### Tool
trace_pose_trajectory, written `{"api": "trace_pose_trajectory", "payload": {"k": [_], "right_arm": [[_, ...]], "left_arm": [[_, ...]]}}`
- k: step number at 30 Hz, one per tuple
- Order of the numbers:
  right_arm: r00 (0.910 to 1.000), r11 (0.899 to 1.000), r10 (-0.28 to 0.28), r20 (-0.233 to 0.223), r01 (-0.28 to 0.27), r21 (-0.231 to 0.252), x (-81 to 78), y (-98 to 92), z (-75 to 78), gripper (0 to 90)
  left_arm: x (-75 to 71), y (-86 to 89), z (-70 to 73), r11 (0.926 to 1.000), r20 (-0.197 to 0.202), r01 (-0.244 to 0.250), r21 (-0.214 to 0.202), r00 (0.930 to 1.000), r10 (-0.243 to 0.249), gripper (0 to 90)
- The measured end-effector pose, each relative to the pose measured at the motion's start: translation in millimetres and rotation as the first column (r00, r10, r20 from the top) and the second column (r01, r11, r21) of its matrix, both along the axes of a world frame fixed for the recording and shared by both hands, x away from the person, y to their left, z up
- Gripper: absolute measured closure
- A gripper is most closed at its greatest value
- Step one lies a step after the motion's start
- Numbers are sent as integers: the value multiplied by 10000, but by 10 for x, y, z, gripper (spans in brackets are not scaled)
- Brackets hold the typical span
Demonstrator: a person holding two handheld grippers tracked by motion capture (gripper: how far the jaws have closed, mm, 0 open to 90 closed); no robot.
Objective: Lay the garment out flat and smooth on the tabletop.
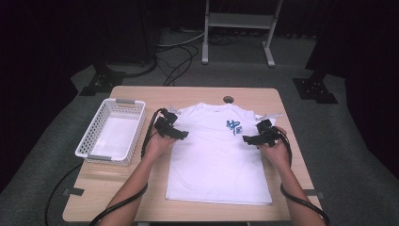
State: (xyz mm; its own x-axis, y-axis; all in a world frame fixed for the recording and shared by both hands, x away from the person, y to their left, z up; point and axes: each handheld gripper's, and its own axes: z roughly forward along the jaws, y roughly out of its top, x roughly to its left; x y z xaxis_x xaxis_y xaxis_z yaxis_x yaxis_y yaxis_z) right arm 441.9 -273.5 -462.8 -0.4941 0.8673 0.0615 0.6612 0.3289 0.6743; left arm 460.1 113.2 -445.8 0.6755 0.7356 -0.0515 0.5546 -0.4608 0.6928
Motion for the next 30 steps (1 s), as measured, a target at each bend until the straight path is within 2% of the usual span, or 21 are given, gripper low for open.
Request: {"api": "trace_pose_trajectory", "payload": {"k": [2, 3, 4, 8, 17, 30], "right_arm": [[9999, 9999, 110, 37, -110, 74, -83, -24, 14, 143], [9999, 9999, 110, 37, -110, 74, -83, -24, 14, 143], [9998, 9996, 172, 106, -174, 215, -197, -56, 19, 143], [9993, 9989, 339, 148, -344, 326, -392, -100, 4, 141], [9981, 9977, 587, 172, -592, 342, -738, -117, -50, 139], [9967, 9968, 717, 384, -730, 323, -1153, -227, -30, 139]], "left_arm": [[-95, 7, 15, 9999, 119, 15, -118, 9999, -13, 113], [-95, 7, 15, 9999, 119, 15, -118, 9999, -13, 108], [-216, 24, 29, 9989, 249, 121, -455, 9996, -110, 107], [-395, 54, 34, 9980, 309, 99, -631, 9995, -79, 88], [-707, 125, 51, 9970, 550, 311, -707, 9981, -272, 88], [-1076, 314, 18, 9964, 692, 242, -807, 9974, -187, 88]]}}
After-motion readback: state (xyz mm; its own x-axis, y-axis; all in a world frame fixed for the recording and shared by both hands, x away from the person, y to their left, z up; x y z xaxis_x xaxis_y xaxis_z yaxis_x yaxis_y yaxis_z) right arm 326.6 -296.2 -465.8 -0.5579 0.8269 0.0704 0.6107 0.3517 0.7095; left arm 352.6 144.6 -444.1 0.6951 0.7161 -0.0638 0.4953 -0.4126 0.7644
